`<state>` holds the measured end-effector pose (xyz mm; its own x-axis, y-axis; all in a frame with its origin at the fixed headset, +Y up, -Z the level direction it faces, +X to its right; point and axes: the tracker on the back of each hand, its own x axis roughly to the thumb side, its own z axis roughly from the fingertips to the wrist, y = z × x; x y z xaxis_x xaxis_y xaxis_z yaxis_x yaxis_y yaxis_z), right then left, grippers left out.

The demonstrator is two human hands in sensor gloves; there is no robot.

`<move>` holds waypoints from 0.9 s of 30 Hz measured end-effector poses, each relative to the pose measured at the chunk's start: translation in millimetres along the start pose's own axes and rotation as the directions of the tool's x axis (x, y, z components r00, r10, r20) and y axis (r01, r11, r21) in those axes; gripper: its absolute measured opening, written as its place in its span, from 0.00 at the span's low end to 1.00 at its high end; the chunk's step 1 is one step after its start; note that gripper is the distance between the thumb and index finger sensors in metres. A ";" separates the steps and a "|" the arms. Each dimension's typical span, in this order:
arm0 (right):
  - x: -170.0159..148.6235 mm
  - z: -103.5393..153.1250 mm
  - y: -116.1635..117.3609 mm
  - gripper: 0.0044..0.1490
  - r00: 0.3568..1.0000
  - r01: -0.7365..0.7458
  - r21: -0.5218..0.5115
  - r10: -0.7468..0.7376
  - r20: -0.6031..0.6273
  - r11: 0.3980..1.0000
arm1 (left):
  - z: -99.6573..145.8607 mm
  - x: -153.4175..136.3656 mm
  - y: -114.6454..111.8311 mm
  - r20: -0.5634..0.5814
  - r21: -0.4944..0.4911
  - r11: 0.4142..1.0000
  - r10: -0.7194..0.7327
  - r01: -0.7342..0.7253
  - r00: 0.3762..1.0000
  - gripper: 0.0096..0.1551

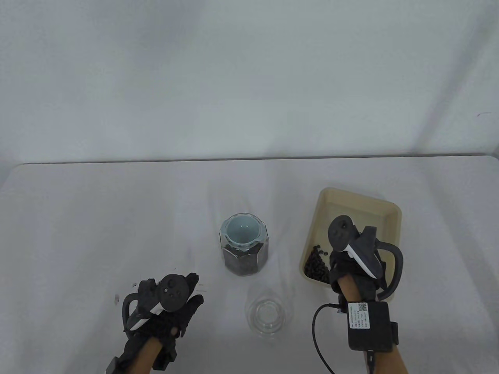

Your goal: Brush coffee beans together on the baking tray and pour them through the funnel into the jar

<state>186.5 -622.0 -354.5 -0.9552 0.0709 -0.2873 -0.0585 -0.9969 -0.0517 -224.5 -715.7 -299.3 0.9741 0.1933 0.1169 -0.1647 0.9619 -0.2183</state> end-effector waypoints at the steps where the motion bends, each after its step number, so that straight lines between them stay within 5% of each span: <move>1: -6.4 -1.2 0.3 0.26 1.000 -0.008 0.000 0.008 -0.018 1.000 | 0.0 -0.1 -0.1 0.000 0.000 1.000 0.000 0.000 1.000 0.40; 15: -44.8 -11.4 31.9 0.26 0.990 0.024 0.047 -0.017 -0.140 0.999 | 0.3 0.0 -0.5 0.009 0.005 1.000 0.004 -0.004 1.000 0.40; 27: -21.6 -16.5 39.1 0.27 0.991 0.041 0.048 -0.034 -0.133 0.998 | 1.2 -0.3 0.0 -0.001 -0.007 1.000 0.001 -0.001 1.000 0.40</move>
<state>209.6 -662.0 -366.1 -0.9057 0.1084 -0.4098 -0.1111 -0.9937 -0.0174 -225.0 -715.5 -298.2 0.9741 0.1941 0.1162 -0.1645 0.9603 -0.2253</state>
